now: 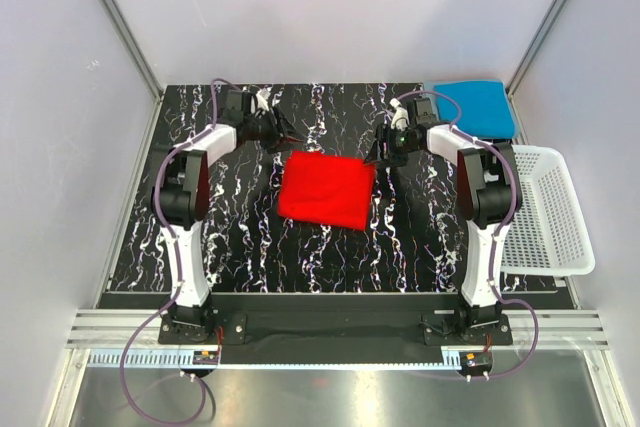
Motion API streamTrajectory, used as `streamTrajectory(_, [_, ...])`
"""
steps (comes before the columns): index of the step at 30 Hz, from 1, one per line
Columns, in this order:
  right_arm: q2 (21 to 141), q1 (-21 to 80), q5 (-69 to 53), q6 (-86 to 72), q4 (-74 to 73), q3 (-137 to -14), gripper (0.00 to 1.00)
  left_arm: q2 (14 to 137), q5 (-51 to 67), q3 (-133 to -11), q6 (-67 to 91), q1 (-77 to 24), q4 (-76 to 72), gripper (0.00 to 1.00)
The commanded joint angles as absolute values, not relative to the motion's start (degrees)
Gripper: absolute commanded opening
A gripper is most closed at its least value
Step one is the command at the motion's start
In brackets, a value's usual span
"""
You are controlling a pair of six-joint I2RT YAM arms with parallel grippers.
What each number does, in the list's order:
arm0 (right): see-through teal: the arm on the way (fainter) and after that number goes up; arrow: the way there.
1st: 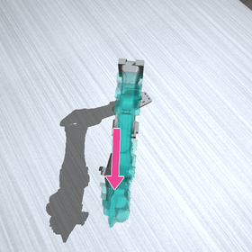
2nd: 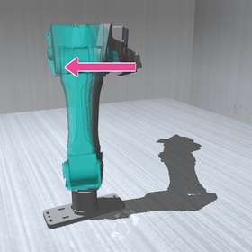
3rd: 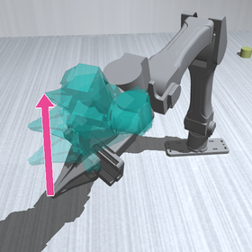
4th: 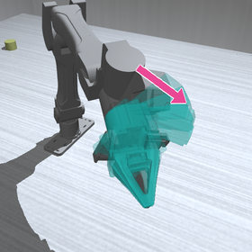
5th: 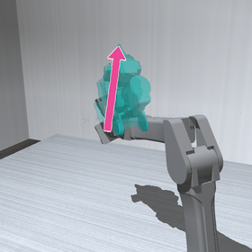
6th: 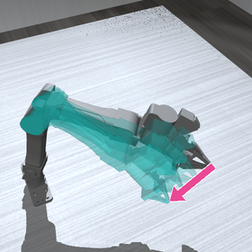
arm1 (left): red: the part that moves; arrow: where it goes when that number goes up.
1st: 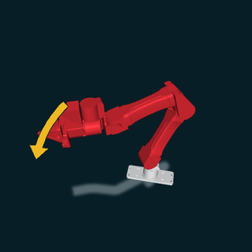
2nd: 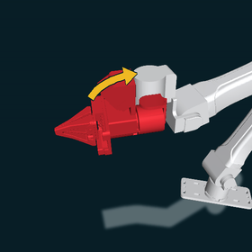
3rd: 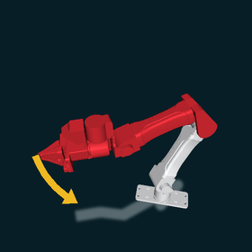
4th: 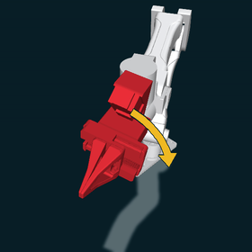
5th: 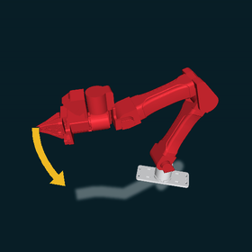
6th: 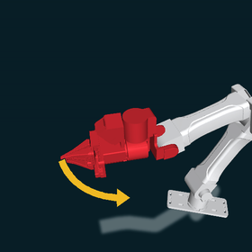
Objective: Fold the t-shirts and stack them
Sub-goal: Fold the tshirt
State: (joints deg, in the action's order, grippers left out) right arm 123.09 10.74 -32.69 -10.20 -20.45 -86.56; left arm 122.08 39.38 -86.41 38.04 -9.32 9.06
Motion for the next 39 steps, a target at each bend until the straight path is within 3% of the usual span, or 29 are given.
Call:
streamTrajectory(1, [119.4, 10.3, -34.4, -11.4, -20.0, -88.3, 0.66, 116.4, 41.3, -89.2, 35.2, -9.5, 15.5, 0.56])
streamTrajectory(5, [121.6, 10.4, -34.4, -11.0, -21.7, -89.5, 0.76, 111.0, 37.2, -84.5, 33.0, -10.7, 18.2, 0.55])
streamTrajectory(15, [126.2, 10.4, -37.3, -8.3, -23.9, -91.8, 0.85, 101.4, 27.2, -65.0, 32.9, -19.1, 14.4, 0.52])
streamTrajectory(27, [128.7, 11.0, -38.1, -5.7, -27.2, -90.5, 0.80, 102.0, 24.8, -56.0, 33.0, -19.3, 8.1, 0.52])
streamTrajectory(39, [128.5, 12.2, -37.2, -6.6, -27.2, -88.2, 0.77, 101.9, 27.9, -56.4, 34.4, -20.6, 4.4, 0.52])
